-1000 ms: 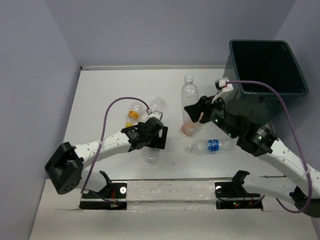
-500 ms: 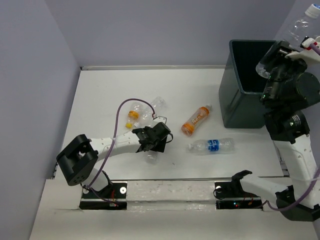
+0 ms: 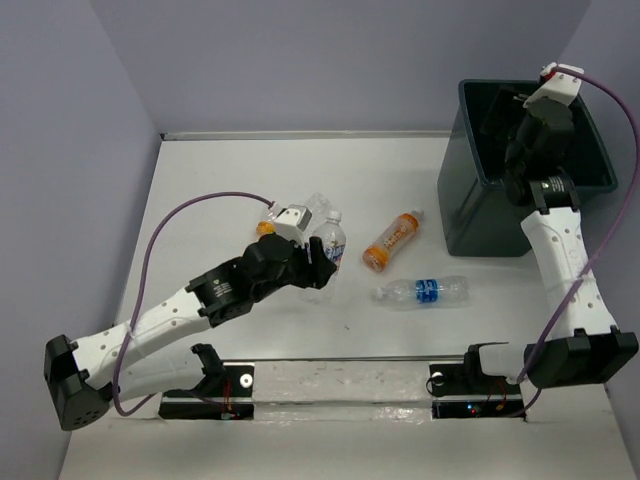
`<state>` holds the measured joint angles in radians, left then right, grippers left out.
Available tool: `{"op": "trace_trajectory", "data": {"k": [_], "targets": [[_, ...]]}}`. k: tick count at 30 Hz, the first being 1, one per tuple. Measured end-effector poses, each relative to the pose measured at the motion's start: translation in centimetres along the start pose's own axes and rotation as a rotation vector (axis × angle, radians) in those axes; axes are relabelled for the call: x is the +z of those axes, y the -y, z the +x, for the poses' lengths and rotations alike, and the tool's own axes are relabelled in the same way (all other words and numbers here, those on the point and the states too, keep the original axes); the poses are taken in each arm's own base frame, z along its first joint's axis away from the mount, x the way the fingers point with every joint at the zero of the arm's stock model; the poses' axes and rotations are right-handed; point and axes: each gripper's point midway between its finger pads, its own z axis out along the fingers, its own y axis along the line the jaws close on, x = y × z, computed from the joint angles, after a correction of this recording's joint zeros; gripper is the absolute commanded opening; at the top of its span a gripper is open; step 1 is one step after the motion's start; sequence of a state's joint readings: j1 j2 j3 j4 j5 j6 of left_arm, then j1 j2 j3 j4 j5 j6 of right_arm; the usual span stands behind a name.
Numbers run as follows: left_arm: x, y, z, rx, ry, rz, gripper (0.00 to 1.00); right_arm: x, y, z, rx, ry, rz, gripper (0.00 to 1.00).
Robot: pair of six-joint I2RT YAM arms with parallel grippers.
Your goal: Put the plastic bottles in the bin
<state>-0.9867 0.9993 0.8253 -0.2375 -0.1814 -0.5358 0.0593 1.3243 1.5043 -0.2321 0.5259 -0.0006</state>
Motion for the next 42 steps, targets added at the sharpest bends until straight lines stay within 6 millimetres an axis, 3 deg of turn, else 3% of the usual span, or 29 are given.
{"op": "trace_trajectory", "data": {"k": [3,7,9,12,15,19,21,25,28,32,33,35,36,40,42], "targets": [[-1.9,2.3,-2.9,-0.012,0.102,0.122,0.56,-3.2,-1.7,-2.3,0.114,0.041,-0.169,0.96],[-2.6,4.7,-5.2,0.012,0.175,0.226,0.56,-11.7,-4.5,-7.8,0.307,0.169,-0.515,0.96],[-2.5,5.6,-5.8,0.026,0.195,0.263,0.56,-15.9,-6.4,-8.6,0.367,0.192,-0.714,0.96],[-2.5,7.0,-6.5,0.045,0.216,0.323,0.56,-21.9,-9.4,-7.4,0.413,0.16,-1.035,0.98],[-2.5,8.8,-7.7,0.065,0.24,0.39,0.56,-24.3,-12.5,-2.9,0.414,0.011,-1.228,0.99],[-2.5,11.1,-9.4,0.082,0.275,0.474,0.56,-26.2,-16.0,4.2,0.407,-0.263,-1.369,0.99],[-2.2,11.6,-9.5,0.087,0.273,0.487,0.56,-27.0,-17.1,6.0,0.418,-0.346,-1.409,1.0],[-1.1,12.3,-8.7,0.101,0.235,0.524,0.56,-29.4,-18.4,6.4,0.412,-0.374,-1.503,0.98],[-1.2,13.0,-8.6,0.108,0.232,0.557,0.56,-29.9,-19.0,6.5,0.427,-0.373,-1.531,0.95],[-1.6,13.7,-8.6,0.119,0.234,0.597,0.57,-30.2,-19.6,6.8,0.451,-0.388,-1.567,0.68],[-1.7,13.8,-8.6,0.119,0.234,0.601,0.6,-30.1,-19.8,6.8,0.463,-0.398,-1.567,0.53],[-1.7,13.7,-8.7,0.12,0.238,0.597,0.69,-30.0,-20.1,6.8,0.476,-0.399,-1.565,0.4],[-1.7,13.6,-8.8,0.12,0.24,0.595,0.8,-29.9,-20.1,6.7,0.478,-0.397,-1.562,0.28],[-2.2,13.2,-9.1,0.116,0.265,0.586,0.99,-29.1,-20.3,6.3,0.501,-0.374,-1.521,0.21],[-2.5,12.7,-9.0,0.115,0.28,0.573,0.99,-28.5,-20.5,6.2,0.508,-0.364,-1.486,0.21]]}}
